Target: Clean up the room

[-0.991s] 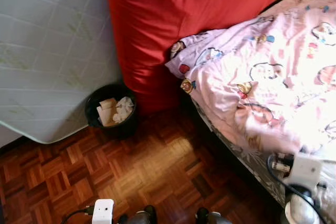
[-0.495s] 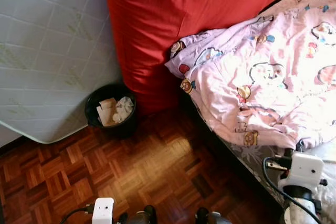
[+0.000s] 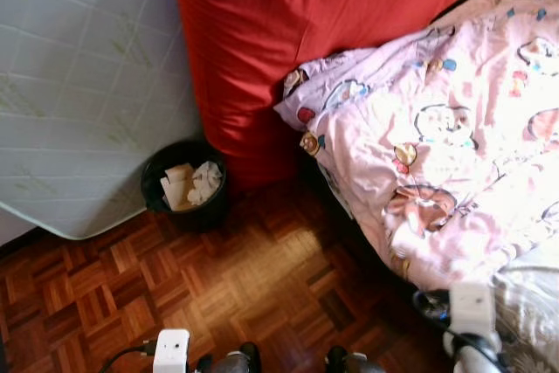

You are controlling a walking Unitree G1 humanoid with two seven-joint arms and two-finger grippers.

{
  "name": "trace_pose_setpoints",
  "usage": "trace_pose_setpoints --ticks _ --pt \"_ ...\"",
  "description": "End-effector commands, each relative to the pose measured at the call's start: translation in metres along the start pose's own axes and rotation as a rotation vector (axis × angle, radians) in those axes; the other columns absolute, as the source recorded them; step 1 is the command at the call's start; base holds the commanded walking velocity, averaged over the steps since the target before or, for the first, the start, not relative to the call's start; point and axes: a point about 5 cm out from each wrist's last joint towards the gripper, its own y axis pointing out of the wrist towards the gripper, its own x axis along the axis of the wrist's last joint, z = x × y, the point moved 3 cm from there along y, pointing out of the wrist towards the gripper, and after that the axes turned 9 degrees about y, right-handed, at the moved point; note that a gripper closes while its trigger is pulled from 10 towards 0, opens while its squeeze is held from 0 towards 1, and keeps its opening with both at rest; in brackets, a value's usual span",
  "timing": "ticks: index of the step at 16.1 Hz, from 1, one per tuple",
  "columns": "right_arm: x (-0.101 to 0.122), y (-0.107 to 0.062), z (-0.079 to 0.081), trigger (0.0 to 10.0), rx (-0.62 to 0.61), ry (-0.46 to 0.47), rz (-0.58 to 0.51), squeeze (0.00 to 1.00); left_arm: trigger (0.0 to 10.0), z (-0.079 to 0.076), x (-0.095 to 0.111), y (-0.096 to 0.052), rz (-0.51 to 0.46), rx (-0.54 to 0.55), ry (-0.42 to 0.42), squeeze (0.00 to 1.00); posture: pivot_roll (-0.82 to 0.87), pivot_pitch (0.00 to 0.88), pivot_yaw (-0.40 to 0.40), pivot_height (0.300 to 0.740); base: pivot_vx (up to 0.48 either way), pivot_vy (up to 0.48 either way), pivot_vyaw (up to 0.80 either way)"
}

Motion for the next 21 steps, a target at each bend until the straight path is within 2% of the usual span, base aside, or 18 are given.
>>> trace_pose_setpoints --ticks 1,3,4,5,9,11,14,18,19,20,21 --pt "-0.015 -0.004 0.001 10.0 0.018 -0.025 0.058 0.0 10.0 0.001 -0.018 -0.006 0.053 -0.002 0.006 0.0 0.06 0.249 0.032 0.74 0.0 0.0 0.0" --pt "-0.031 -0.005 0.002 10.0 0.028 -0.055 0.119 0.0 10.0 -0.001 -0.017 -0.006 0.047 -0.006 0.011 0.0 0.06 0.251 0.034 0.74 0.0 0.0 0.0" --pt "-0.039 -0.005 0.002 10.0 0.035 -0.059 0.149 0.76 10.0 -0.002 -0.016 -0.006 0.044 -0.007 0.013 0.0 0.06 0.252 0.034 0.74 0.0 0.0 0.0" --pt "-0.046 -0.006 0.002 10.0 0.043 -0.054 0.176 1.0 10.0 -0.002 -0.015 -0.006 0.042 -0.009 0.014 0.0 0.06 0.251 0.035 0.74 0.0 0.0 0.0" --pt "-0.067 -0.007 -0.001 10.0 0.051 -0.005 0.265 1.0 10.0 -0.003 -0.013 -0.005 0.035 -0.012 0.018 0.0 0.06 0.253 0.039 0.74 0.0 0.0 0.0" --pt "-0.077 -0.006 0.004 10.0 0.076 0.066 0.328 1.0 10.0 -0.003 -0.013 -0.005 0.034 -0.013 0.022 0.0 0.05 0.253 0.041 0.74 0.0 0.0 0.0" --pt "-0.085 -0.009 0.018 10.0 0.157 0.011 0.372 1.0 10.0 -0.002 -0.01 -0.004 0.026 -0.014 0.027 0.0 0.06 0.25 0.044 0.74 0.0 0.0 0.0" --pt "-0.088 -0.009 0.018 10.0 0.14 0.042 0.399 1.0 10.0 -0.001 -0.009 -0.003 0.028 -0.012 0.027 0.0 0.05 0.241 0.045 0.74 0.0 0.0 0.0" --pt "-0.092 -0.011 0.017 10.0 0.137 0.057 0.416 0.82 10.0 -0.001 -0.009 -0.003 0.033 -0.012 0.027 0.0 0.05 0.238 0.045 0.74 0.0 0.0 0.0" --pt "-0.094 -0.011 0.017 10.0 0.132 0.073 0.423 0.11 10.0 -0.001 -0.009 -0.003 0.034 -0.013 0.027 0.0 0.05 0.237 0.045 0.74 0.0 0.0 0.0" --pt "-0.098 -0.013 0.014 10.0 0.107 0.091 0.446 0.0 10.0 -0.001 -0.009 -0.003 0.035 -0.014 0.028 0.0 0.05 0.233 0.044 0.74 0.0 0.0 0.0"
